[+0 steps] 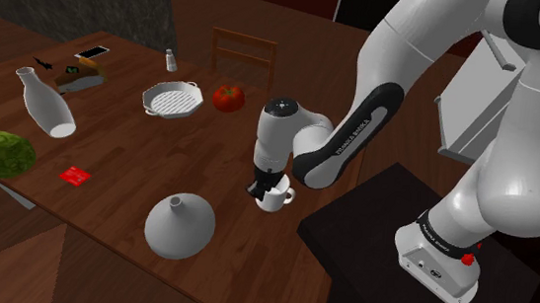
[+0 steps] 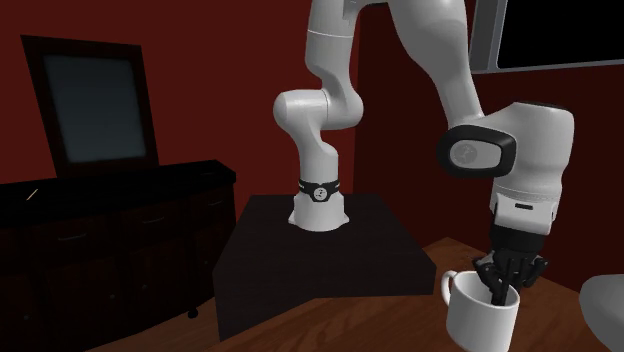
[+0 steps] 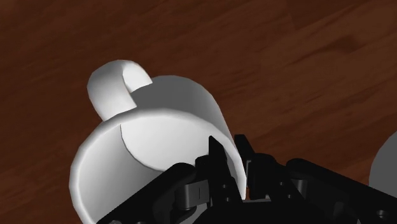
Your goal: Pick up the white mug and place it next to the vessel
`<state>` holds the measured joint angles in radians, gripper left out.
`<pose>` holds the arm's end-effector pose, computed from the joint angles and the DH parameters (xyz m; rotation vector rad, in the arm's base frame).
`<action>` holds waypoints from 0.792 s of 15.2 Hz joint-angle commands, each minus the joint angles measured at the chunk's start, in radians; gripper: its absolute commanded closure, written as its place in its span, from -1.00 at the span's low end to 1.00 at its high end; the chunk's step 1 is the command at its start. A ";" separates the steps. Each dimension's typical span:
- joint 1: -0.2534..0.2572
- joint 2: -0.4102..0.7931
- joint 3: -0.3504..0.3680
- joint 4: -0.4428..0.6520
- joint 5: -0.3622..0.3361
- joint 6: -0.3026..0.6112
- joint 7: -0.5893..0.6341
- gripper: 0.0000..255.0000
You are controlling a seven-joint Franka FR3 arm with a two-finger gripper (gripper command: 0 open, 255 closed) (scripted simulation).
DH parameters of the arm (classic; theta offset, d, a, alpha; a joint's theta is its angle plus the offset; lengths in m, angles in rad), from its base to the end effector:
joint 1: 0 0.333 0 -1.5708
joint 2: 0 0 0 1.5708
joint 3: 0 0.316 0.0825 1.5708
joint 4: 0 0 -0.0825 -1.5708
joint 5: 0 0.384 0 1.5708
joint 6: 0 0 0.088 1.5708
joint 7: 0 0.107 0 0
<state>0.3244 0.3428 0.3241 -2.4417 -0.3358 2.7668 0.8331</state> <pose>0.3708 0.3097 0.1730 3.1349 0.1722 0.0353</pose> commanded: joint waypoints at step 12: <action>0.009 0.019 -0.014 0.003 -0.017 0.016 0.011 -1.00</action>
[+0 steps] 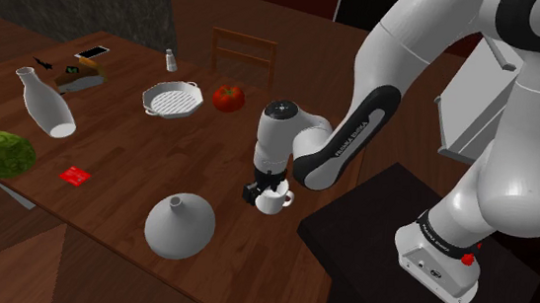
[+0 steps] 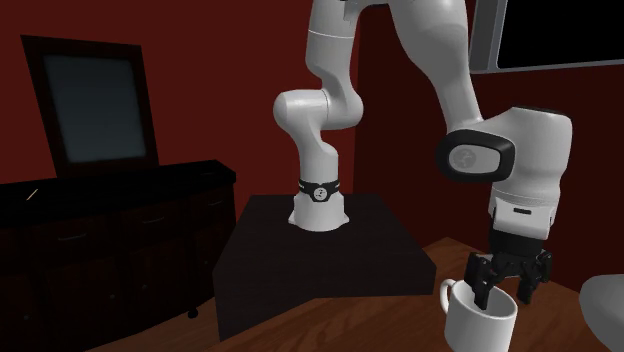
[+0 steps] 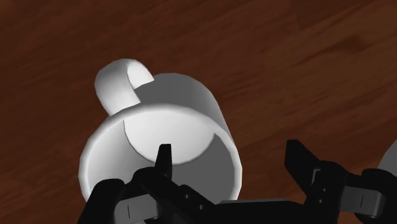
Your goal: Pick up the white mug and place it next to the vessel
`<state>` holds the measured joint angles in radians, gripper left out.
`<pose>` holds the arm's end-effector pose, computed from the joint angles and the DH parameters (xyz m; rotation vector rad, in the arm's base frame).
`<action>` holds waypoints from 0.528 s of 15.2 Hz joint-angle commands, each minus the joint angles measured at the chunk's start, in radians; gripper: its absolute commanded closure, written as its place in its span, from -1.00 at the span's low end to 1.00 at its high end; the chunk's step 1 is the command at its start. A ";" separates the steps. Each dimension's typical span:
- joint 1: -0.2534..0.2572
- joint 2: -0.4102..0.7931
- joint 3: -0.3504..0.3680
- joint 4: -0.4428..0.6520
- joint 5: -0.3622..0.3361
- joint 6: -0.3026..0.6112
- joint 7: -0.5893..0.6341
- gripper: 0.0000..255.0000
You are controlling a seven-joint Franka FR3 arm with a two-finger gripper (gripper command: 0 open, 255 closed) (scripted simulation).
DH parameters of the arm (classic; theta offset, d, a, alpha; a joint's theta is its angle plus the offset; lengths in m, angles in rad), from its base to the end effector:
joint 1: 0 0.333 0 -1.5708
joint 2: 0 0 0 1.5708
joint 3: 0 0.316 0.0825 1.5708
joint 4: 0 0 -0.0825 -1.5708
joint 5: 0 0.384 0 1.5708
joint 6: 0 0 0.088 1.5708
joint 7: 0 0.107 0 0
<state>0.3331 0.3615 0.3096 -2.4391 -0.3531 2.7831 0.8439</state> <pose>0.3710 0.3085 0.1659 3.1351 0.1728 0.0362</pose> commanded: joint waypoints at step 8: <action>-0.066 -0.140 0.092 -0.025 0.128 -0.107 -0.094 -1.00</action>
<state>0.2705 0.2302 0.3961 -2.4637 -0.2347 2.6849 0.7567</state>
